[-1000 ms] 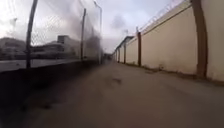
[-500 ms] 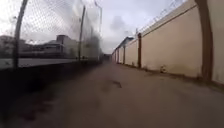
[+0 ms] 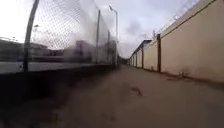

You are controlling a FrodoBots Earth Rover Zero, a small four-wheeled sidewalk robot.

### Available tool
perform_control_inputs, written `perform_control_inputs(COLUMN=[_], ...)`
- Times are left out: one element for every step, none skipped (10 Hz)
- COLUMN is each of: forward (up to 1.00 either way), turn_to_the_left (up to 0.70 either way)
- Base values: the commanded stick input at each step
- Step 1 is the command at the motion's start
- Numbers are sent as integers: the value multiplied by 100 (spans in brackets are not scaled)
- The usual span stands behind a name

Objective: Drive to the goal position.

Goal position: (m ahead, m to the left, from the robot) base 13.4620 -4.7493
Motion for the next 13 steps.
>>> perform_control_inputs(forward=[50, 50, 50, 50, 50, 50, 50, 50, 50, 50, 50, 50, 50], turn_to_the_left=[0, 0, 0, 0, 0, 0, -13, -33, -50, -50, -40, 0, 0])
